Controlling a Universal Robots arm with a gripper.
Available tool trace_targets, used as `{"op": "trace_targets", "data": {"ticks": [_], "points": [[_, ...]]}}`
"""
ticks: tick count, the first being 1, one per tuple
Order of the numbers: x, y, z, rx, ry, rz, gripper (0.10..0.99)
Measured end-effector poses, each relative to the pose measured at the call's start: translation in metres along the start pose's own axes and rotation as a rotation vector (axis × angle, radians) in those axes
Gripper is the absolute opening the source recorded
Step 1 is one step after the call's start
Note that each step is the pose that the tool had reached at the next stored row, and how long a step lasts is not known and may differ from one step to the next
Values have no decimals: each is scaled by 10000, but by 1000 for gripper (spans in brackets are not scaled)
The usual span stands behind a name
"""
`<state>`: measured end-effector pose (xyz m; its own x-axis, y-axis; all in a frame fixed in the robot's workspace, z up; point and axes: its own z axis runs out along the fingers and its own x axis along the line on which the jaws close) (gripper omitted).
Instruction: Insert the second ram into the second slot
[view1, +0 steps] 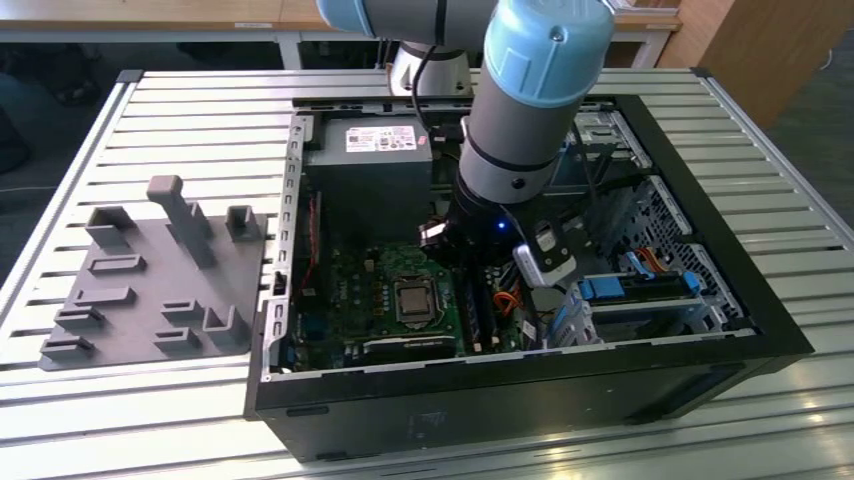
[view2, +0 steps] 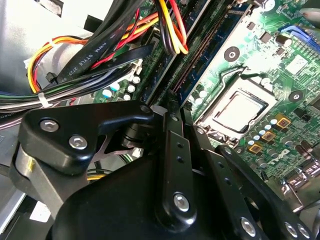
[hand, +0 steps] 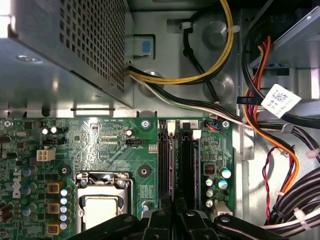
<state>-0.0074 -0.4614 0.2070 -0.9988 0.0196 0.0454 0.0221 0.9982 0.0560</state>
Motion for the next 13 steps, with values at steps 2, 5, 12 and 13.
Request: {"op": "trace_targets", "data": {"ticks": [2,5,12,13], "points": [[0,0,1,0,0,0,141],[0,0,2,-2,-1,0,141],[1,2,-17,-2,-1,1,208],[2,3,-36,-1,-1,1,208]]}}
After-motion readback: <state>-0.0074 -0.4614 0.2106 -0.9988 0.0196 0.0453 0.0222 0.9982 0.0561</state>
